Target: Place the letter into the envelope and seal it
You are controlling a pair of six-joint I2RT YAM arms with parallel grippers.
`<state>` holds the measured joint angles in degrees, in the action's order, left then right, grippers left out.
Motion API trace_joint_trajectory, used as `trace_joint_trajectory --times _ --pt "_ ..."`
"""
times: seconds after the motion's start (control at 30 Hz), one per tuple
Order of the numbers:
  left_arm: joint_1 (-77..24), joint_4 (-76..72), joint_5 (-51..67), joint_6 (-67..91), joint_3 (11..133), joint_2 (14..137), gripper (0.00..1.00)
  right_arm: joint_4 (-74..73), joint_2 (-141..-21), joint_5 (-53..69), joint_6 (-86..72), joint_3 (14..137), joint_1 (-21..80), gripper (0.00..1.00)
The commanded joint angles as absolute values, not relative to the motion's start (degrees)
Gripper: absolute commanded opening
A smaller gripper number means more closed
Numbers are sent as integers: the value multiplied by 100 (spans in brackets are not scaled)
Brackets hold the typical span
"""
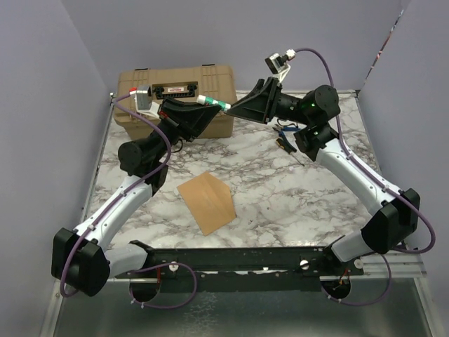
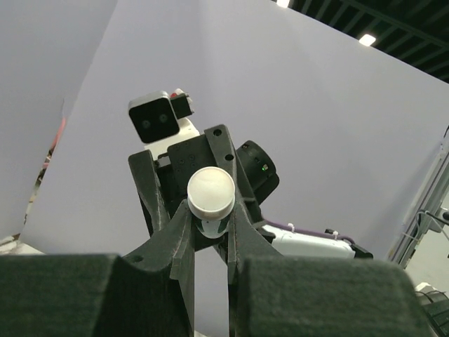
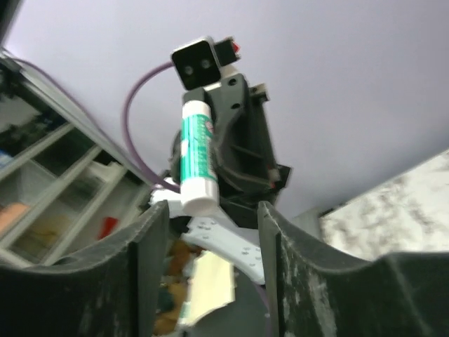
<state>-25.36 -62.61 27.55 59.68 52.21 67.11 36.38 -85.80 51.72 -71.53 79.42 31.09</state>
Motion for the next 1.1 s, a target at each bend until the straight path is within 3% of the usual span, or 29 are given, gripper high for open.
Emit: trace_joint_trajectory --times 0.0,0.23,0.43,0.63,0.8,0.93,1.07 --pt "-2480 -6649 2565 6039 5300 6629 0 2802 -8280 5105 -5491 8175 2970 60" --pt "-2479 -6519 2511 6135 5244 6601 0 2071 -7993 4924 -3444 8284 2998 71" --pt "-2484 -6163 2275 6441 5250 6588 0 1608 -7627 3790 -879 8103 3370 71" --pt "-2479 -5940 2048 6922 5162 6565 0 1980 -7598 3513 1118 7862 3957 71" --pt "-2479 -5853 2001 7007 5142 6526 0 2531 -7640 3341 1596 7622 4155 71" --pt "-2481 -5789 2012 7022 5150 6504 0 2589 -7667 3305 1732 7616 4178 64" --pt "-2479 -5742 2011 7016 5148 6503 0 2654 -7680 3312 1744 7615 4190 49"
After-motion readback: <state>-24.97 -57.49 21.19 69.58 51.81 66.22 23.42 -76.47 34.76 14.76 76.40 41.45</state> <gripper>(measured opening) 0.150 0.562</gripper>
